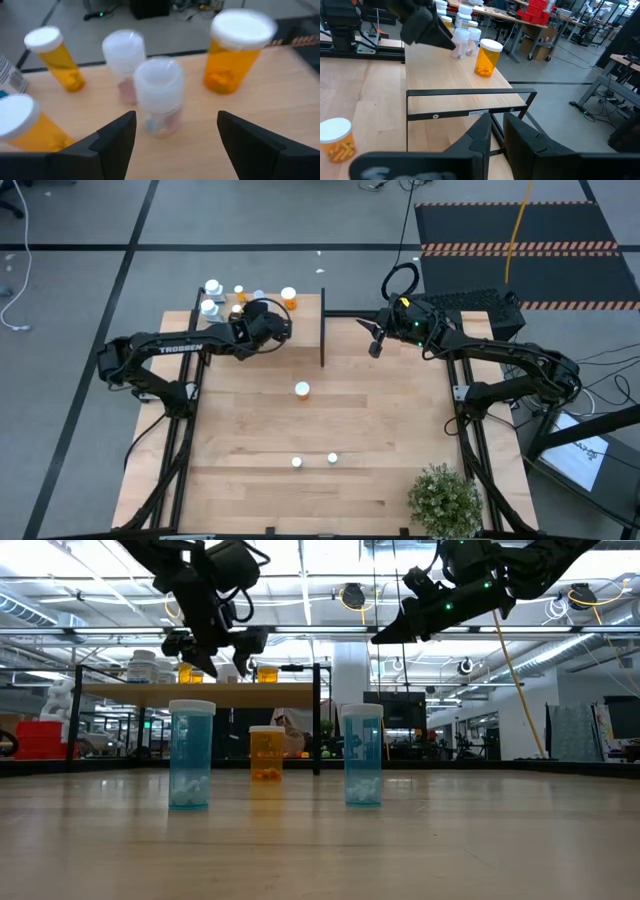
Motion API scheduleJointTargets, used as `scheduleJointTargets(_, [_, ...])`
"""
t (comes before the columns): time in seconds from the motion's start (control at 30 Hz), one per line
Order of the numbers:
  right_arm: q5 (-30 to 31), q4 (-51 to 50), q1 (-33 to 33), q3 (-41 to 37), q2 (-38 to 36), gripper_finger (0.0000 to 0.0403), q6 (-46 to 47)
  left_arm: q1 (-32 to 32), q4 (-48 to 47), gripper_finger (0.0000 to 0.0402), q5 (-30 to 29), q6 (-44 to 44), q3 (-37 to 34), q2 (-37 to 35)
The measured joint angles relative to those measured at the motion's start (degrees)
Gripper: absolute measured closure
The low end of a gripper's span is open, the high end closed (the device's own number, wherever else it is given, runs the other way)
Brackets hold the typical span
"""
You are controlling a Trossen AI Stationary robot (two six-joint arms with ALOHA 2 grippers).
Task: Pick and place medicine bottles onto shelf by color
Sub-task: Adjust the transparent pill bottle on the shelf
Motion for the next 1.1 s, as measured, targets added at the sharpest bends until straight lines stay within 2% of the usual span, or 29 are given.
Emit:
scheduleJointTargets(0.47, [0.02,0.03,0.0,0.0,0.0,0.0355,-0.49,2.57,0.22,0.0171,-0.56,-0.15,-0.1,2.66])
scheduleJointTargets(0.83, [0.02,0.03,0.0,0.0,0.0,0.0355,-0.51,2.81,0.24,0.0237,-0.58,0.75,-0.1,2.68])
scheduleJointTargets(1.1, [0.02,0.03,0.0,0.0,0.0,0.0355,-0.51,2.48,0.22,0.0248,-0.44,1.41,-0.1,2.68])
